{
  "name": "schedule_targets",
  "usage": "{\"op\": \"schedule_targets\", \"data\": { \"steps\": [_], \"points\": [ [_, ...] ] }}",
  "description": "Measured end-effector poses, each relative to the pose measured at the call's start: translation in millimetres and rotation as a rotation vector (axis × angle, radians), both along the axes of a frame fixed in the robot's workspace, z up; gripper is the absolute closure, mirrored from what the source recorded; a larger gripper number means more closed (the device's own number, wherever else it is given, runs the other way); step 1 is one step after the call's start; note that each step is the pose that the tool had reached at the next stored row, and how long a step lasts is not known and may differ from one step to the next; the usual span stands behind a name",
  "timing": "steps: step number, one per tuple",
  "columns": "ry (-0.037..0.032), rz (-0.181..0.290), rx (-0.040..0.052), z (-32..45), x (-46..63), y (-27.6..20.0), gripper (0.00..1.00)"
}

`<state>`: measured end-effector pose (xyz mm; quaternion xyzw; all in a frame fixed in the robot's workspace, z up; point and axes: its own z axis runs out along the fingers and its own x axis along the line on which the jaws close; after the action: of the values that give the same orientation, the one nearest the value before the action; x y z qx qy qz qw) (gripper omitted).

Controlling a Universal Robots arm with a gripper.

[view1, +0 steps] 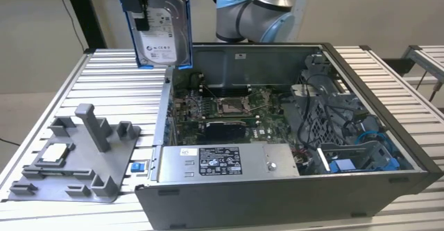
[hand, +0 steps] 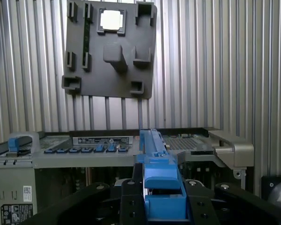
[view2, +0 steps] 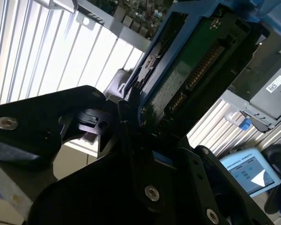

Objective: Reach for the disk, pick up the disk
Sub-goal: 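Pick up the disk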

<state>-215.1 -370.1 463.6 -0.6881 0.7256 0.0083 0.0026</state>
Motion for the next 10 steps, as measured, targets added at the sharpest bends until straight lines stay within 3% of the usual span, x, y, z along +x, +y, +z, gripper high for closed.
{"op": "schedule_targets", "data": {
  "steps": [10],
  "points": [
    [0.0008, 0.002, 0.0000, 0.0, 21.1, -1.0, 1.00]
  ]
}}
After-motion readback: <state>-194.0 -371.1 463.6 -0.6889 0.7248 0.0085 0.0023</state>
